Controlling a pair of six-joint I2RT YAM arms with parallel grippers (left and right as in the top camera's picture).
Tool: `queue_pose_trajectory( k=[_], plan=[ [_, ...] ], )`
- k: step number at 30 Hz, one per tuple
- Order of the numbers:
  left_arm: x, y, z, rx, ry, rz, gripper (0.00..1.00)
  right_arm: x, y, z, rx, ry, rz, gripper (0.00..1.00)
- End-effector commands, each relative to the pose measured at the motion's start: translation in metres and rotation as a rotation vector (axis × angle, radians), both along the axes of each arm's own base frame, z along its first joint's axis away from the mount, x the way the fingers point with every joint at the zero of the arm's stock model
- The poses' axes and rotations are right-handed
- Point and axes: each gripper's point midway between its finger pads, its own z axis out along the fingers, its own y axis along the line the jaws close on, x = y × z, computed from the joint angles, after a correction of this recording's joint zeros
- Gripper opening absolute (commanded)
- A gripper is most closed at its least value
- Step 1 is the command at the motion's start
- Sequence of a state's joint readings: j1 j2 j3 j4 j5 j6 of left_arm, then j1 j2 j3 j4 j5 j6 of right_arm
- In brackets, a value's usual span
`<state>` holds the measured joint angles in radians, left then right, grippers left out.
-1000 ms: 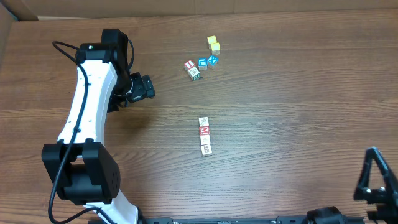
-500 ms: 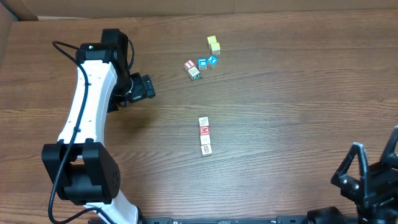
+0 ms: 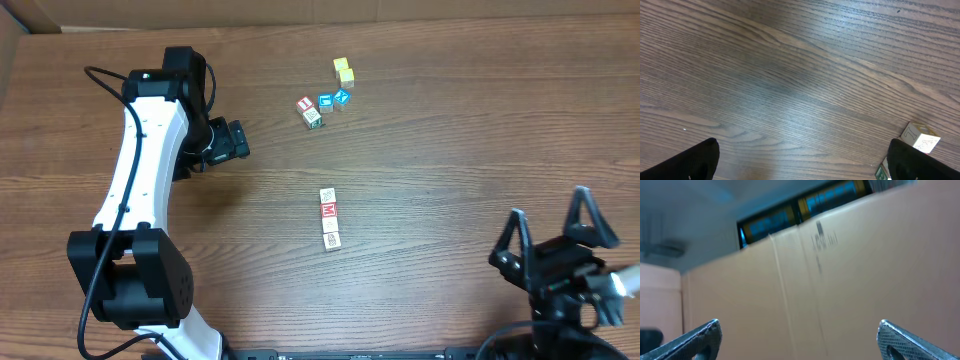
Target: Flip 4 blocks
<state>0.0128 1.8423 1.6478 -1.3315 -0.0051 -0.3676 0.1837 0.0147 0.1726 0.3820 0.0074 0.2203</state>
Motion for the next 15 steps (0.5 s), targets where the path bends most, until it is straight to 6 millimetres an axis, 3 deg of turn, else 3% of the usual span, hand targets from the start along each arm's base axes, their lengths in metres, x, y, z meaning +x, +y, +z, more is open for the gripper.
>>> queue_pose_trajectory(
  k=[1, 7, 15],
  plan=[
    [0.000, 0.001, -0.001, 0.009, 0.001, 0.003, 1.00, 0.012, 0.003, -0.027, -0.030, 0.050, -0.003, 1.00],
    [0.000, 0.001, -0.001, 0.009, 0.001, 0.003, 1.00, 0.030, 0.007, -0.073, -0.043, 0.151, 0.001, 1.00],
    [0.000, 0.001, -0.001, 0.009, 0.001, 0.003, 0.99, 0.050, 0.010, -0.137, -0.101, 0.420, -0.001, 1.00]
  ],
)
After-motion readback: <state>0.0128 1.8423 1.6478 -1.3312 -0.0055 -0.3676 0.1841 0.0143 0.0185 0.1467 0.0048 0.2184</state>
